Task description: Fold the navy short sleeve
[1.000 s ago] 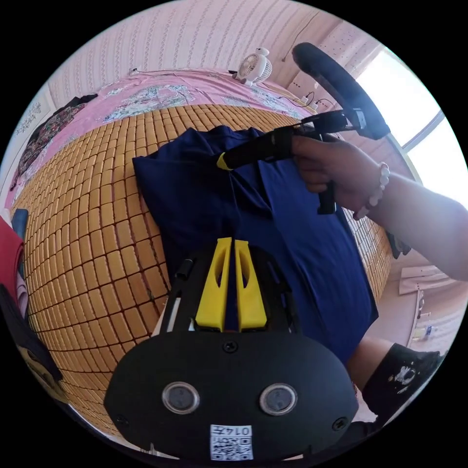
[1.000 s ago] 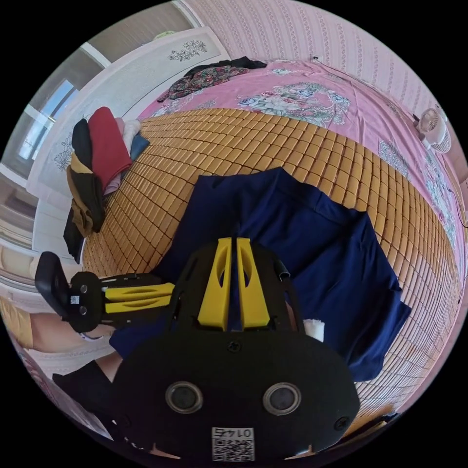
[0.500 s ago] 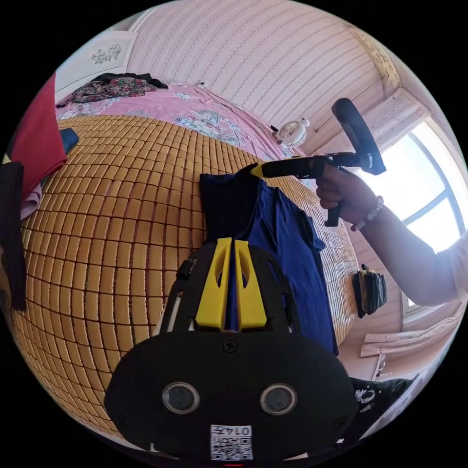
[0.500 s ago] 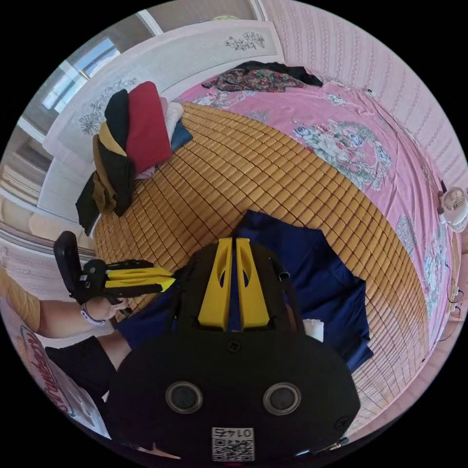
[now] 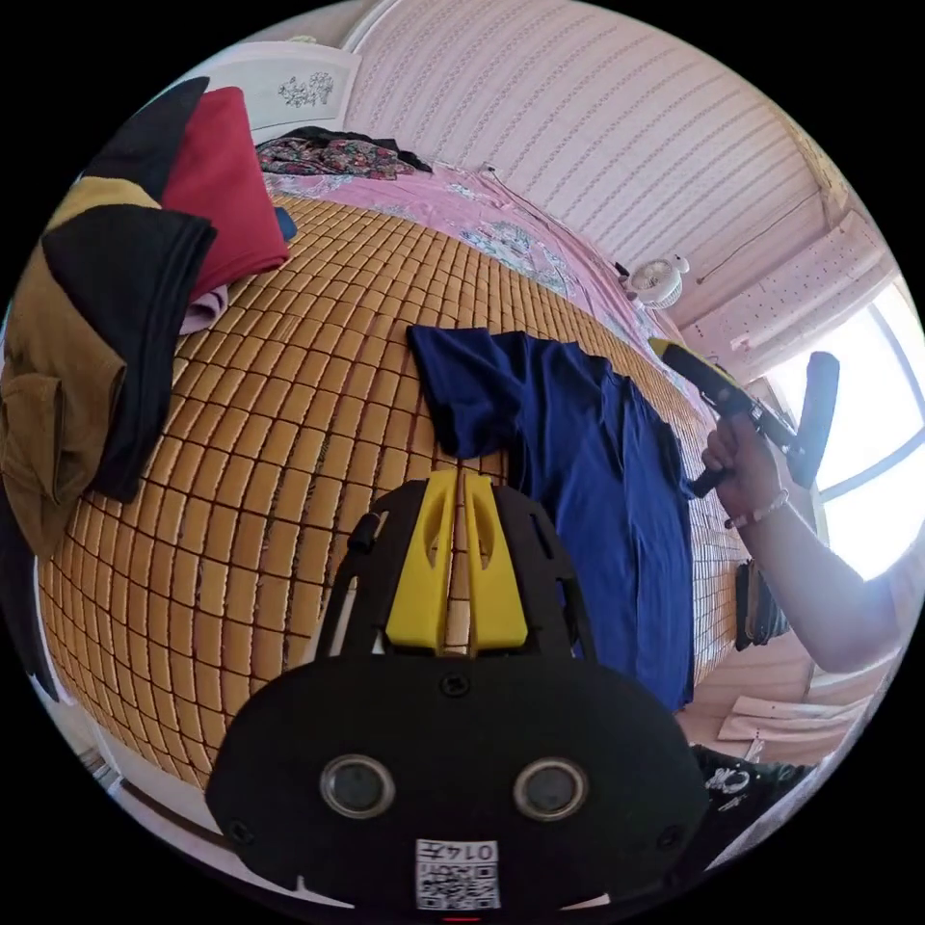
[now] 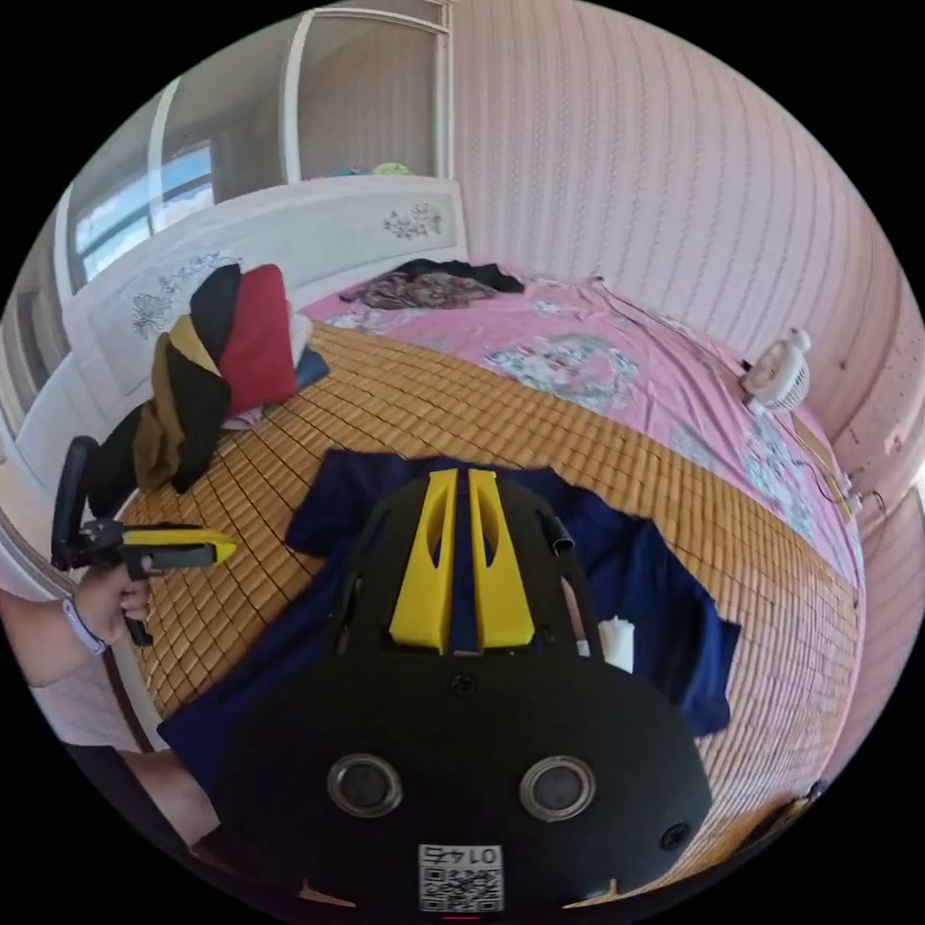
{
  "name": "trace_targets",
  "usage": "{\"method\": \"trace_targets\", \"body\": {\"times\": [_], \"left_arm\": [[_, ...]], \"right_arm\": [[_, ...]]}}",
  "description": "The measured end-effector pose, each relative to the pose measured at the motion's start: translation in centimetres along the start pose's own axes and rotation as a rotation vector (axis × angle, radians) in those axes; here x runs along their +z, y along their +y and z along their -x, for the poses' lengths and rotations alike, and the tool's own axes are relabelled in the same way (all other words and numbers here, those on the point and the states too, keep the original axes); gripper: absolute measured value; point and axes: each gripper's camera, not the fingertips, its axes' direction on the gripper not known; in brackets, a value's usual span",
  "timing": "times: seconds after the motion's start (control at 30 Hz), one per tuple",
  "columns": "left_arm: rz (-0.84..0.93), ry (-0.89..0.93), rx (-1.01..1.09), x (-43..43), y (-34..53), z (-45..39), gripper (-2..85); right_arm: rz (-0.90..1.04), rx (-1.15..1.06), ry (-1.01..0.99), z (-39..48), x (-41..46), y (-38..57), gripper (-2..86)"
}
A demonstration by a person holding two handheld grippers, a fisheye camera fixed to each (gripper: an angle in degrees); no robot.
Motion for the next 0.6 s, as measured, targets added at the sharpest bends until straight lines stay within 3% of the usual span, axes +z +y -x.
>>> {"method": "trace_targets", "body": {"times": [0.1,0.4,0.6], "left_arm": [[0.03,0.02,0.128,0.7,-0.7,-3.3,-0.4],[0.183,0.198,0.56,7.2,-3.7,-18.6,4.4],[0.232,0.272,0.74,12.9,-6.1,-29.7,4.4]], "right_arm": [[0.192,0.139,0.149,-3.7,-1.5,5.6,-0.4],[0.21,0.637,0.135,-16.2,-8.5,17.6,4.9],[0.187,0.733,0.082,-21.6,-8.2,19.9,7.4]]}}
